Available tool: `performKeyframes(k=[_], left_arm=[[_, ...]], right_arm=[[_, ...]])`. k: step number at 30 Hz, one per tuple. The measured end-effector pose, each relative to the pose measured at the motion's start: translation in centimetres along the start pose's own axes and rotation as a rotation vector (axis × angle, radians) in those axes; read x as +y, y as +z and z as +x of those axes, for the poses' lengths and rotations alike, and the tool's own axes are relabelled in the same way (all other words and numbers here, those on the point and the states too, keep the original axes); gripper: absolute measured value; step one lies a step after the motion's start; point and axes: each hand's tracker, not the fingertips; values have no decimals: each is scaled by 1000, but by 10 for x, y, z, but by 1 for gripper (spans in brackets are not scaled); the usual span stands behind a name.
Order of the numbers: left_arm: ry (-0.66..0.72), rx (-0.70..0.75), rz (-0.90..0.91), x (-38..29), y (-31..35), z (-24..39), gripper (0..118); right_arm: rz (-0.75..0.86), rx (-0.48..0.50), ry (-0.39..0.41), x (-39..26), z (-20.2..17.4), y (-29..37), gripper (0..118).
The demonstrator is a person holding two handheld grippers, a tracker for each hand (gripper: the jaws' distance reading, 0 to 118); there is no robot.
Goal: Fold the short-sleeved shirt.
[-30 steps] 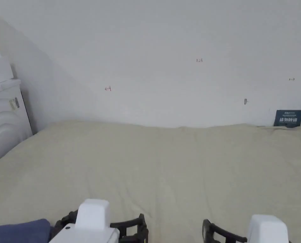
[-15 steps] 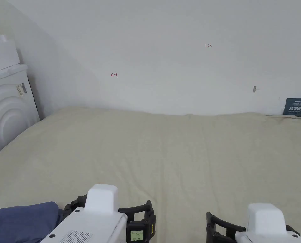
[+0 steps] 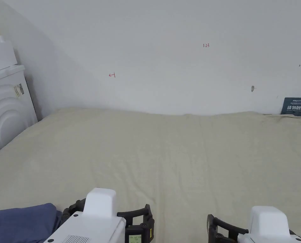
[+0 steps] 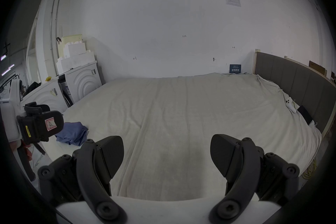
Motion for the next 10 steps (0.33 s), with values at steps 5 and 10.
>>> performKeyframes(k=[5, 10], left_arm=[[-6, -3, -3, 0, 0, 1, 118], [-4, -3, -5, -1, 0, 0, 118]], right_arm=[[-12, 2, 5, -2, -1, -2, 99], [-15, 6, 14, -2, -3, -3, 99]])
